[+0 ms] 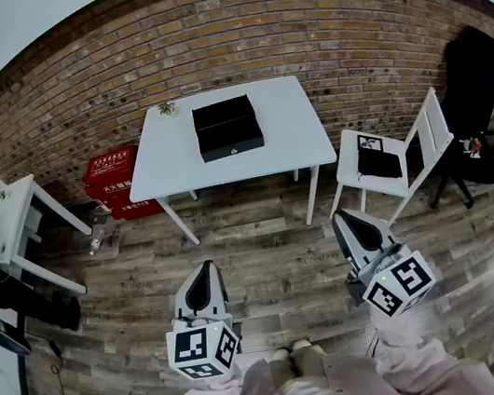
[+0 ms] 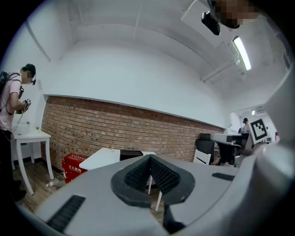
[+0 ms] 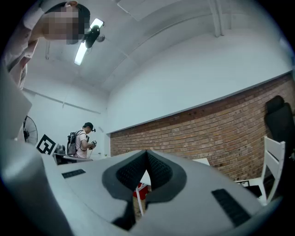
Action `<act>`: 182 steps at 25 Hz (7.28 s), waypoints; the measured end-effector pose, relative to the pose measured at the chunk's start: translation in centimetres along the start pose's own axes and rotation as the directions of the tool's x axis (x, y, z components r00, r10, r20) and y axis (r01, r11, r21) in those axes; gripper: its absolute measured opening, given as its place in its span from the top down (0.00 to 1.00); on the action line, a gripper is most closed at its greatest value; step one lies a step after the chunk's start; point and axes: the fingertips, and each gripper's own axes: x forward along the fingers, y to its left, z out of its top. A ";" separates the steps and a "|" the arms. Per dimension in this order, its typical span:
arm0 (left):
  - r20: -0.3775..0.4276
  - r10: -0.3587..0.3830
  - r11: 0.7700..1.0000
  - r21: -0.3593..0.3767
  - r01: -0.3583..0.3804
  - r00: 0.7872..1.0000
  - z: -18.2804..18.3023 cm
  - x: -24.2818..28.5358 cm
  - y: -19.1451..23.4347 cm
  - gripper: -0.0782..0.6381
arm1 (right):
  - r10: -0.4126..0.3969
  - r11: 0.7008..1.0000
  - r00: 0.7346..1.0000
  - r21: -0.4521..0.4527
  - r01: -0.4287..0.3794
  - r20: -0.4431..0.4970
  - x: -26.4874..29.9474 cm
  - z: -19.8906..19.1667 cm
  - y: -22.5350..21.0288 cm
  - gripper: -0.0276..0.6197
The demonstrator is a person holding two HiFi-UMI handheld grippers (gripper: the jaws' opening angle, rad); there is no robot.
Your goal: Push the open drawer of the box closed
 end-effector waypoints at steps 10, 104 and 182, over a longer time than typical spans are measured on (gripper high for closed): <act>-0.002 0.006 1.000 0.009 -0.006 1.000 -0.4 0.1 -0.9 0.90 | -0.005 1.000 1.000 0.008 0.005 -0.001 -0.6 -0.2 -0.9 0.95; -0.363 -0.006 0.985 -0.164 -0.057 0.932 -10.3 39.0 10.6 0.52 | -0.005 0.988 0.982 0.150 0.034 -0.190 31.8 -10.7 -19.3 0.95; -0.684 -0.039 0.952 -0.247 -0.181 0.729 -20.0 51.4 12.2 0.81 | 0.143 0.953 0.962 0.293 -0.071 -0.233 49.1 -14.7 -29.1 0.95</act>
